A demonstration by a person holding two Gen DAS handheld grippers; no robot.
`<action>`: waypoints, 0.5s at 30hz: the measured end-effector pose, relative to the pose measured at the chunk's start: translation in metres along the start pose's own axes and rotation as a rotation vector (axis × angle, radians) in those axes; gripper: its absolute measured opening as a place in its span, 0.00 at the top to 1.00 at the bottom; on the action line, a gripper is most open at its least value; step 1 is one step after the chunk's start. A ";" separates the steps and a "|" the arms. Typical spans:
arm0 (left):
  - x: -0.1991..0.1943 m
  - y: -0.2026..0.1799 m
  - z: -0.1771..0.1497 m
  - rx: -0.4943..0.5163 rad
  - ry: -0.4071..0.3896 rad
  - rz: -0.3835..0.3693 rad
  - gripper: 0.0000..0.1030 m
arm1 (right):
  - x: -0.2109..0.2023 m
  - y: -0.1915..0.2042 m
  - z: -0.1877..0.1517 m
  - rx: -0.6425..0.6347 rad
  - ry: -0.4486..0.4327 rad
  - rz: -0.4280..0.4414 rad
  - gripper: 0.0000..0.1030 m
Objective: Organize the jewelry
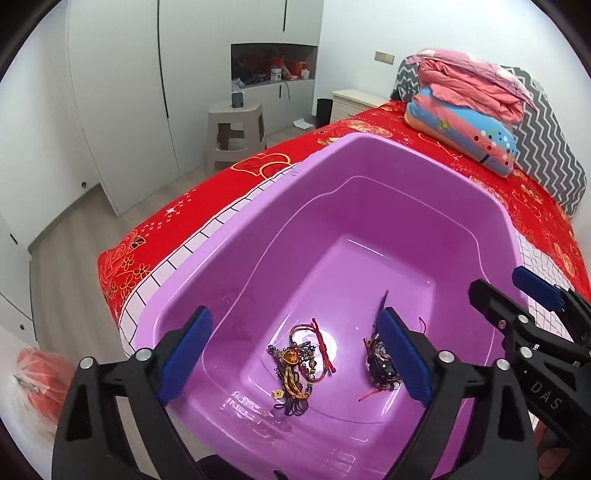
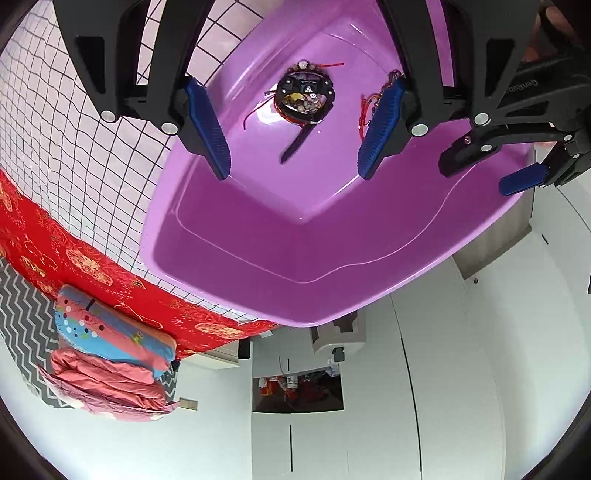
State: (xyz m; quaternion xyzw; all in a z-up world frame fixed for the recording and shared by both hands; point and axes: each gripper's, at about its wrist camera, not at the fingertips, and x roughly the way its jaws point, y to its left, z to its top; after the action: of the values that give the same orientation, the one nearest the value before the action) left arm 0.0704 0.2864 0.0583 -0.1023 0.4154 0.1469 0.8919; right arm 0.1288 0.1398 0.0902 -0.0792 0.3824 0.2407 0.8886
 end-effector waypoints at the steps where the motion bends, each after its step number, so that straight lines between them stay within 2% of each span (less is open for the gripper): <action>1: -0.001 0.000 0.000 0.001 0.000 0.007 0.10 | -0.003 -0.001 -0.001 0.001 -0.003 -0.005 0.34; 9: -0.015 -0.006 0.002 -0.002 -0.001 0.032 0.06 | -0.021 -0.004 -0.005 0.012 -0.013 -0.031 0.34; 15: -0.018 -0.009 -0.001 -0.003 0.032 0.031 0.06 | -0.028 -0.009 -0.010 0.029 0.008 -0.054 0.34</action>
State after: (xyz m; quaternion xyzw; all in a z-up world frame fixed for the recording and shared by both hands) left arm 0.0620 0.2748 0.0724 -0.0994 0.4311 0.1595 0.8825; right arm 0.1103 0.1184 0.1031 -0.0777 0.3870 0.2106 0.8943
